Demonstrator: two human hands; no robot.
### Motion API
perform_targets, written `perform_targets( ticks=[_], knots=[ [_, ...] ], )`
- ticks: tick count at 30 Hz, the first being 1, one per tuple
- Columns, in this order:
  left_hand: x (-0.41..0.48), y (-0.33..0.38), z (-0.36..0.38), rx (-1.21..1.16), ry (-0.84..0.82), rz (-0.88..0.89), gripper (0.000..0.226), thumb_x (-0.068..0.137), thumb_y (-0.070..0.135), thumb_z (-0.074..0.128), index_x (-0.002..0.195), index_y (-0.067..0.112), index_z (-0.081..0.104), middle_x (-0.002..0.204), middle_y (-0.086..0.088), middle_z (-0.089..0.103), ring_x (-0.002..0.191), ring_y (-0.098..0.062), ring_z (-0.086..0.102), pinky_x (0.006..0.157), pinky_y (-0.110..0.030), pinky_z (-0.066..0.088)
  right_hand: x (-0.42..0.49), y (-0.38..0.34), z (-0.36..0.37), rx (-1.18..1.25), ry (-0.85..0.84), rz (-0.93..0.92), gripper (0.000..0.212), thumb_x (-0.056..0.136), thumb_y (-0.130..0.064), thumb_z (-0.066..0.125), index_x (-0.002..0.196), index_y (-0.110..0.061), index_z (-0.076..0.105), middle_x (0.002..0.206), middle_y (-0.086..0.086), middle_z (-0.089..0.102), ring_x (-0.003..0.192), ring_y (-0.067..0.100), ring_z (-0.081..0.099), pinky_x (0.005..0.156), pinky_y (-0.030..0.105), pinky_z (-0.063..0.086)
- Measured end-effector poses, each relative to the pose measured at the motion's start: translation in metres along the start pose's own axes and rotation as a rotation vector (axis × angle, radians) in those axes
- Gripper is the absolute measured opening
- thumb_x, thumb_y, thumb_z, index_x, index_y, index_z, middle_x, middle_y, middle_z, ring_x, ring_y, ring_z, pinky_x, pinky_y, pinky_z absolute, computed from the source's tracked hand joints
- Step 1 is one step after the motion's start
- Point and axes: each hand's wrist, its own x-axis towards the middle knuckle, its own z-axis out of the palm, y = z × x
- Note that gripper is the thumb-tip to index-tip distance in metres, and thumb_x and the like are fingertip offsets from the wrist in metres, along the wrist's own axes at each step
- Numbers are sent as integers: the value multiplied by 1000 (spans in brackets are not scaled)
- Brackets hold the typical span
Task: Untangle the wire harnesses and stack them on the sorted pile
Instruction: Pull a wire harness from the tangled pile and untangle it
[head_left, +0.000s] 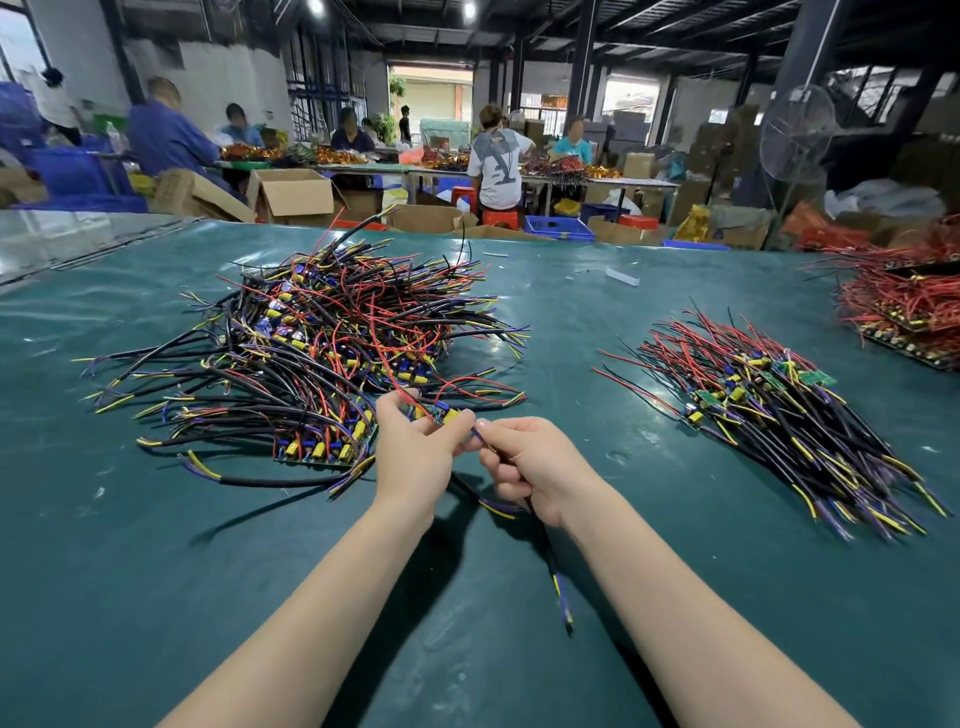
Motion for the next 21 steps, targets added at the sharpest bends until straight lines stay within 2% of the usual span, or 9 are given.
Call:
perform_targets(
  ticks=[3, 5, 7, 9, 11, 14, 17, 19, 21],
  knots=[
    [8, 4, -5, -98, 73, -45, 52, 78, -11, 63, 105, 11, 24, 82, -11, 49, 42, -8, 58, 51, -17, 53, -1, -3, 0, 79, -76, 42, 24, 97, -5, 38, 80, -5, 55, 44, -5, 45, 31, 0, 30, 28, 9, 18],
    [9, 3, -6, -134, 104, -56, 52, 75, -12, 66, 100, 10, 26, 81, -11, 46, 43, -9, 56, 48, -16, 52, -2, -5, 0, 71, -97, 74, 24, 97, -6, 38, 82, -7, 55, 43, -6, 44, 31, 0, 28, 28, 9, 17],
    [8, 0, -6, -58, 93, -9, 41, 73, -10, 70, 83, 10, 36, 71, -8, 46, 48, -12, 53, 48, -17, 51, -3, -5, -2, 40, -95, 91, 25, 98, -8, 37, 80, -8, 55, 41, -7, 42, 29, -1, 25, 27, 9, 16],
    [7, -1, -7, 52, 67, 59, 33, 73, -6, 72, 71, 13, 44, 58, -3, 53, 45, -11, 54, 51, -21, 52, -4, -5, -1, 6, -93, 97, 26, 98, -9, 37, 77, -9, 53, 40, -8, 40, 29, -1, 23, 27, 9, 15],
    [7, -1, -10, 117, 38, 96, 28, 75, -4, 71, 72, 15, 50, 52, 2, 58, 40, -6, 56, 57, -25, 50, -3, -3, 1, -15, -93, 99, 26, 98, -11, 38, 75, -9, 52, 40, -8, 38, 28, -1, 22, 28, 9, 14],
    [6, -3, -10, 143, -41, 106, 25, 80, -3, 66, 77, 15, 49, 44, 4, 59, 39, -4, 56, 51, -20, 52, -3, -2, 2, -25, -73, 100, 29, 99, -16, 39, 72, -9, 49, 37, -8, 36, 27, 0, 20, 27, 10, 13],
    [6, -2, -9, 193, -101, 106, 26, 79, -5, 63, 79, 16, 49, 45, 2, 61, 42, -7, 59, 47, -18, 51, -3, -2, -1, -69, -45, 82, 34, 99, -19, 38, 69, -9, 49, 36, -8, 34, 26, 0, 17, 28, 9, 12],
    [7, -1, -8, 180, -89, 72, 28, 76, -9, 62, 78, 15, 48, 44, 0, 60, 41, -10, 59, 50, -23, 54, -3, -2, -2, -113, -39, 54, 31, 98, -18, 40, 71, -8, 52, 37, -8, 36, 27, 1, 19, 29, 9, 13],
    [10, -1, -8, 159, -38, 59, 30, 74, -11, 61, 76, 15, 47, 43, 0, 58, 39, -12, 57, 59, -33, 56, -3, -2, -1, -142, -46, 28, 26, 97, -14, 43, 75, -7, 55, 39, -7, 40, 29, 1, 23, 29, 10, 15]
  ],
)
